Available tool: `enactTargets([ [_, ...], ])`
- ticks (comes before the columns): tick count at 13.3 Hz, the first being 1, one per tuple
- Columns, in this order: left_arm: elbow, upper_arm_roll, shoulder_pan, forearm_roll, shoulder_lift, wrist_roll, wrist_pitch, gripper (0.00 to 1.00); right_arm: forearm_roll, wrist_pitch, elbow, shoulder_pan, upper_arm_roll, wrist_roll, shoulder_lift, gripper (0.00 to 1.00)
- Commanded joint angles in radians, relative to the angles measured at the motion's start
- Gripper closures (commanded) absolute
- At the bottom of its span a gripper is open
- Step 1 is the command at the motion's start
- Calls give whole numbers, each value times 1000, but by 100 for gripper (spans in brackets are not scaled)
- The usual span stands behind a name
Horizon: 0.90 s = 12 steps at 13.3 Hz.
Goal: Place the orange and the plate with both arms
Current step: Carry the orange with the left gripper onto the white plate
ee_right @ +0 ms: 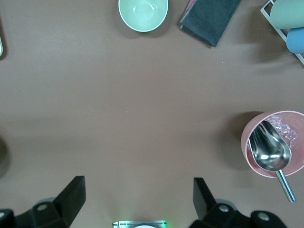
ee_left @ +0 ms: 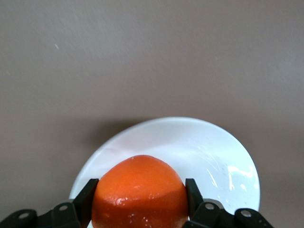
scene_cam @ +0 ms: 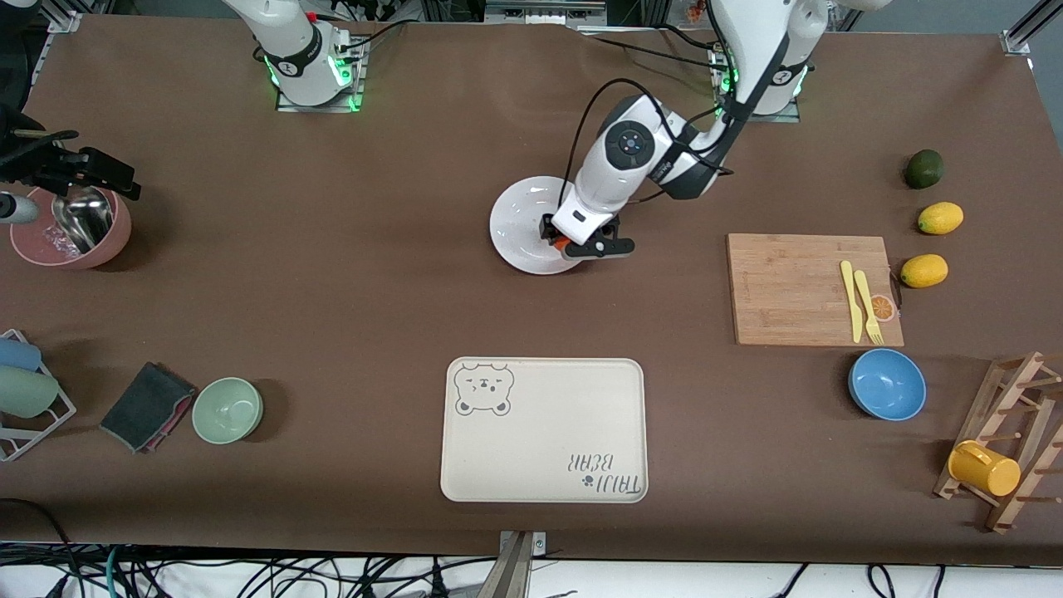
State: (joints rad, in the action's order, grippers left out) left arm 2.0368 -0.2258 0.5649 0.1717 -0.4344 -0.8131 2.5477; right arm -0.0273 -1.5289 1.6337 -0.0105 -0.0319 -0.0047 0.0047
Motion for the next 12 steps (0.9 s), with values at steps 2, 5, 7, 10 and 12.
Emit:
enactTargets([
  [2,-18,-10,76,22,-10,-104,-4,81,10,19,-25,-2,-3,-6,12,0],
  [5,-18,-14,118,12,-55,-161,-3,74,4,16,-25,7,7,-11,32,0],
  [7,-18,-14,124,9,-87,-161,12,67,3,19,-28,39,18,-20,75,0],
  [10,-18,-10,125,11,-109,-159,34,52,36,35,-23,104,27,-12,145,0],
  [12,-18,-1,115,11,-89,-155,32,16,200,23,-23,141,33,-3,213,0],
])
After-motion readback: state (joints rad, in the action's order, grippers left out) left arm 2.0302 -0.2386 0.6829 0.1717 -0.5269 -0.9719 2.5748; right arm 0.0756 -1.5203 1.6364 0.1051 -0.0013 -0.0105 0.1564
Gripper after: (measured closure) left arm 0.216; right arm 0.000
